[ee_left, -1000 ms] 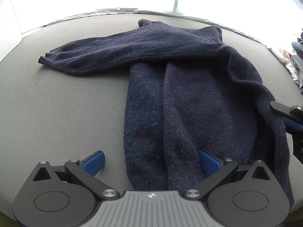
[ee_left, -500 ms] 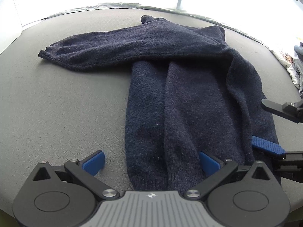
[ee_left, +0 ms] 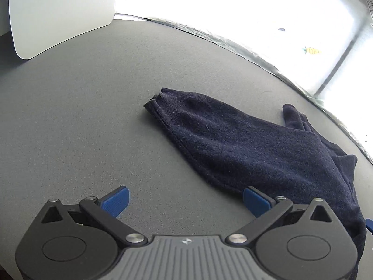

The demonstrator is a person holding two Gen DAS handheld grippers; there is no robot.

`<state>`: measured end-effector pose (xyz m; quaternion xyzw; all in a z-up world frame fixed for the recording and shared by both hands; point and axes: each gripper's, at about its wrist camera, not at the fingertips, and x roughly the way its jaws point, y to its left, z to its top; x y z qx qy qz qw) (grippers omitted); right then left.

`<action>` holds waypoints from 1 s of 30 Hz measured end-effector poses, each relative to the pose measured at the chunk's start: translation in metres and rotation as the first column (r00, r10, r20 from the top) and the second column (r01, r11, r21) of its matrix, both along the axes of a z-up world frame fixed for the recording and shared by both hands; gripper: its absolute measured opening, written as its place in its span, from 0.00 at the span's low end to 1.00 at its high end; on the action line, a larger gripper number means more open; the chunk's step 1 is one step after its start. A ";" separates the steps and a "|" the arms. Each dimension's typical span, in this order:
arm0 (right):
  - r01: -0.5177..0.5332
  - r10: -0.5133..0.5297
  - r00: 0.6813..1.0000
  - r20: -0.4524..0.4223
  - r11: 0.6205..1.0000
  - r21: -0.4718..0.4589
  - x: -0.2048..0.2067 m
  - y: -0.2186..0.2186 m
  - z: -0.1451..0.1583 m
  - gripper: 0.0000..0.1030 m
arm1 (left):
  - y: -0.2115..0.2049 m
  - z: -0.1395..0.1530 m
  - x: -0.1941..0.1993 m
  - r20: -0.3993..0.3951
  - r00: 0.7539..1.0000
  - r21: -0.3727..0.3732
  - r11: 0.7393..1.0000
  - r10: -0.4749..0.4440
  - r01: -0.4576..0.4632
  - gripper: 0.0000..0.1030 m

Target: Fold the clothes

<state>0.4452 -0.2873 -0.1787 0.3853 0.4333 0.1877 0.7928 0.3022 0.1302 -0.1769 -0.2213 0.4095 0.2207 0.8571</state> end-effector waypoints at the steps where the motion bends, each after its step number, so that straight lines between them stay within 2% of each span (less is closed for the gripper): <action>1: 0.011 -0.011 1.000 -0.001 0.999 -0.044 0.015 -0.001 0.002 0.52 | 0.009 -0.001 0.010 -0.009 1.000 0.020 1.000 0.008 -0.007 1.00; 4: 0.039 -0.038 0.999 0.017 0.990 -0.132 0.063 0.007 0.006 0.53 | 0.039 -0.005 0.040 -0.033 0.999 0.073 0.997 0.031 -0.029 1.00; 8: 0.054 -0.056 0.998 -0.001 0.971 -0.233 0.117 0.021 -0.003 0.58 | 0.064 -0.013 0.072 -0.048 0.998 0.054 0.997 0.050 -0.047 1.00; 12: 0.052 -0.067 0.997 -0.029 0.931 -0.363 0.148 0.043 -0.019 0.58 | 0.065 -0.022 0.097 -0.079 0.996 0.118 0.993 0.031 -0.022 0.98; 13: 0.053 -0.070 0.997 -0.029 0.915 -0.399 0.152 0.048 -0.022 0.57 | 0.064 -0.024 0.100 -0.080 0.996 0.119 0.993 0.029 -0.020 0.96; 14: 0.050 -0.058 0.998 -0.006 0.902 -0.429 0.154 0.054 -0.024 0.50 | 0.062 -0.026 0.101 -0.071 0.997 0.126 0.992 0.035 -0.026 0.93; 15: 0.047 -0.043 0.999 0.020 0.886 -0.462 0.155 0.058 -0.024 0.34 | 0.059 -0.026 0.101 -0.057 0.997 0.144 0.989 0.045 -0.037 0.90; 16: 0.045 -0.027 0.999 0.043 0.867 -0.496 0.155 0.063 -0.024 0.29 | 0.056 -0.026 0.100 -0.043 0.998 0.162 0.986 0.056 -0.048 0.78; 17: 0.062 -0.035 0.997 0.063 0.851 -0.522 0.155 0.065 -0.023 0.16 | 0.054 -0.026 0.099 -0.026 0.997 0.176 0.982 0.066 -0.060 0.68; 18: 0.085 -0.050 0.995 0.081 0.850 -0.520 0.154 0.064 -0.022 0.08 | 0.053 -0.025 0.097 -0.004 0.997 0.176 0.982 0.072 -0.070 0.48; 19: 0.101 -0.062 0.994 0.093 0.856 -0.506 0.154 0.061 -0.019 0.08 | 0.054 -0.023 0.095 0.017 0.997 0.165 0.983 0.078 -0.080 0.20; 20: 0.116 -0.074 0.992 0.104 0.863 -0.491 0.154 0.059 -0.017 0.08 | 0.055 -0.020 0.094 0.032 0.996 0.157 0.983 0.089 -0.093 0.07; 24: 0.182 -0.129 0.980 0.153 0.896 -0.405 0.154 0.043 0.003 0.07 | 0.069 0.023 0.083 0.185 0.973 0.114 0.980 0.141 -0.164 0.07; 26: 0.204 -0.148 0.973 0.176 0.909 -0.364 0.155 0.037 0.013 0.07 | 0.075 0.047 0.081 0.259 0.956 0.126 0.977 0.138 -0.175 0.07; 28: 0.202 -0.137 0.972 0.193 0.907 -0.370 0.160 0.038 0.014 0.07 | 0.077 0.063 0.086 0.298 0.948 0.172 0.971 0.110 -0.167 0.07; 30: 0.188 -0.122 0.974 0.192 0.904 -0.384 0.169 0.044 0.008 0.07 | 0.081 0.060 0.097 0.284 0.953 0.194 0.968 0.101 -0.160 0.07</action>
